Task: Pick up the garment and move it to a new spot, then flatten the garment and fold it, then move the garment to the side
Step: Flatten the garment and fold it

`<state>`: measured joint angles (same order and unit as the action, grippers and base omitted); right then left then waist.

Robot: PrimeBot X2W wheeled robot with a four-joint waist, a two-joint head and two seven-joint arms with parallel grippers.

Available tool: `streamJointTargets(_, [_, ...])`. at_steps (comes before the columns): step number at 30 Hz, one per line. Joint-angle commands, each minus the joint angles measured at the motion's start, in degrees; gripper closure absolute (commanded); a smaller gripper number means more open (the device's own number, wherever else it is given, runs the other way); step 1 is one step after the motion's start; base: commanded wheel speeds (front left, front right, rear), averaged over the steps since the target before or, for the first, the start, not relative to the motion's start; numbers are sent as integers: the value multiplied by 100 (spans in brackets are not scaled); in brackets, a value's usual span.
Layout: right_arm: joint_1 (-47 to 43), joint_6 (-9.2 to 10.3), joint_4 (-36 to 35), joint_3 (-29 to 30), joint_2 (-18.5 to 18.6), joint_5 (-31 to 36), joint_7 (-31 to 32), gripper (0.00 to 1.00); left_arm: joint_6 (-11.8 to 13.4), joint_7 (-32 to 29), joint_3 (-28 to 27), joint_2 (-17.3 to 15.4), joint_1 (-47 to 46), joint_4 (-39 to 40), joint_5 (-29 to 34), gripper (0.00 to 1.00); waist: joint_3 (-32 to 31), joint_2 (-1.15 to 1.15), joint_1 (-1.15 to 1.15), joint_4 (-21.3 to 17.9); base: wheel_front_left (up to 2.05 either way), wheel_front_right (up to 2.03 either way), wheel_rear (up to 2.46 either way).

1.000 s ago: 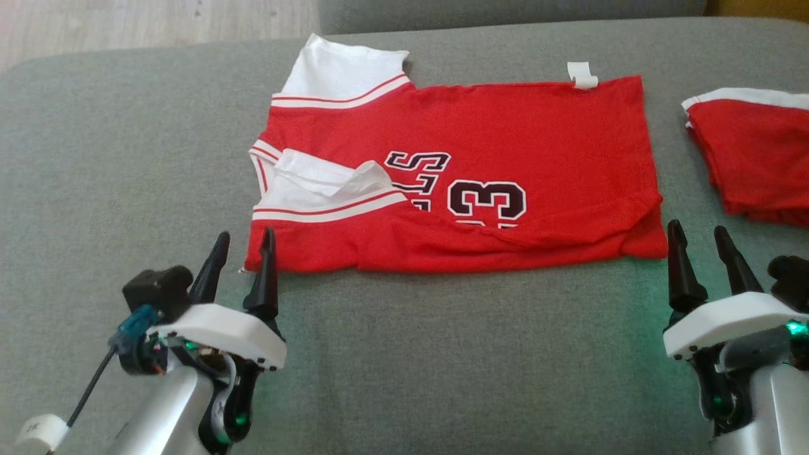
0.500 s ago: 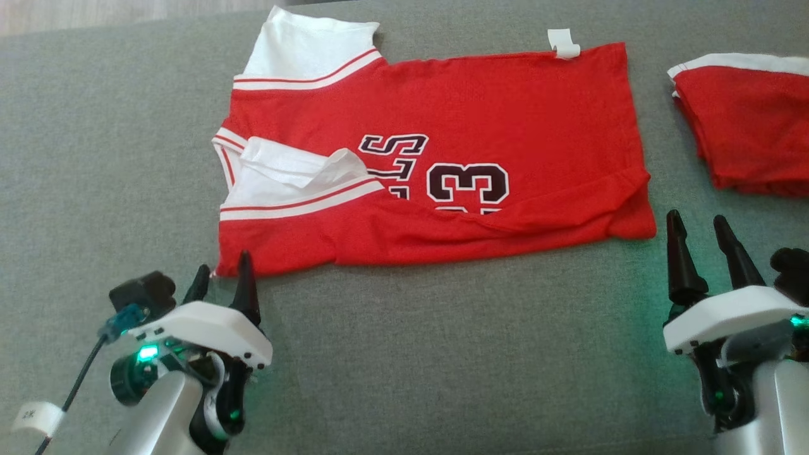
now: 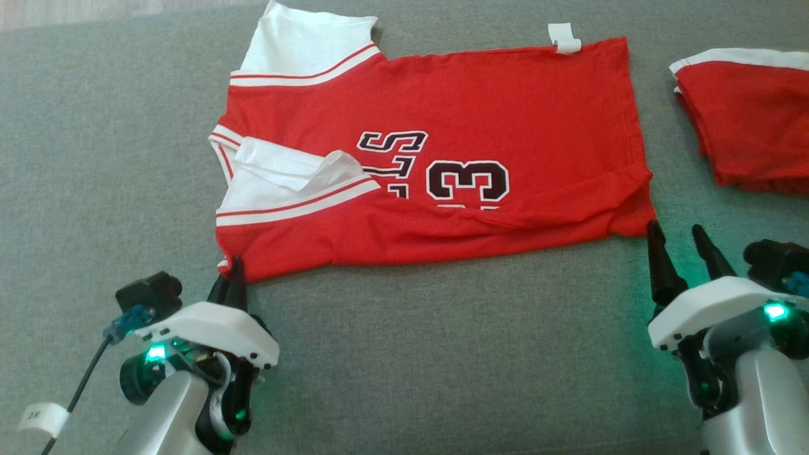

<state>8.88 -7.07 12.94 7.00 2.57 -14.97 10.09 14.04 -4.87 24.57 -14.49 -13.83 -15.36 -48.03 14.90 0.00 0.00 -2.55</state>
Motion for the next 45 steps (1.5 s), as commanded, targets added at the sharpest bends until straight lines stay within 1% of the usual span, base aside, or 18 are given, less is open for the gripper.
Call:
streamJointTargets(1, [223,-42,-119,-147,31,2,15,0,-18,67,-159,-75,-192,180,-40,100,1,0,0,12,0,0,0])
streamJointTargets(9, [574,-42,652,-164,31,-176,69,0,-77,263,-116,-96,-198,454,61,100,9,0,0,99,0,0,0])
streamJointTargets(10, [616,-42,746,-184,31,-234,92,4,-81,278,-101,-99,-201,497,81,100,13,0,0,111,0,0,0])
streamJointTargets(11, [660,-42,828,-212,31,-306,101,16,-83,291,-94,-94,-201,542,86,100,17,0,0,121,0,0,0])
streamJointTargets(12, [708,-42,892,-241,31,-403,82,36,-82,306,-93,-89,-203,590,89,100,23,0,0,131,0,0,0])
streamJointTargets(13, [748,-42,972,-259,31,-484,87,54,-76,313,-92,-89,-204,633,92,100,27,0,0,138,0,0,0])
streamJointTargets(14, [787,-42,1041,-283,31,-506,90,69,-67,319,-95,-90,-205,677,95,100,31,0,0,143,0,0,0])
streamJointTargets(15, [829,-42,1090,-293,31,-539,63,78,-59,323,-97,-99,-206,721,101,100,34,0,0,148,0,0,0])
streamJointTargets(16, [911,-42,1166,-310,31,-654,12,100,-56,339,-109,-128,-216,810,115,100,33,0,0,159,0,0,0])
streamJointTargets(21, [1093,-42,1044,-362,31,-1071,-54,100,-18,371,-235,-261,-293,1131,130,100,-3,0,0,156,0,0,0])
streamJointTargets(25, [1190,-42,641,-258,31,-1214,163,100,13,312,-328,-424,-367,1509,148,100,-52,0,0,151,0,0,0])
streamJointTargets(26, [1190,-42,641,-258,31,-1214,163,100,13,312,-328,-424,-367,1509,148,100,-52,0,0,151,0,0,0])
streamJointTargets(32, [1090,-42,-171,39,31,-1324,899,100,145,153,-488,-649,-309,2280,108,100,-109,0,0,155,0,0,0])
streamJointTargets(38, [601,-42,-909,181,31,-1258,1347,100,331,18,-428,-779,216,2869,106,100,-86,0,0,162,0,0,0])
streamJointTargets(41, [198,-42,-1168,148,31,-1207,1436,100,440,67,-395,-740,634,3020,58,100,-59,0,0,156,0,0,0])
streamJointTargets(45, [-368,-42,-1359,124,31,-1293,1353,100,491,161,-307,-647,1182,3121,-47,100,-28,0,0,150,0,0,0])
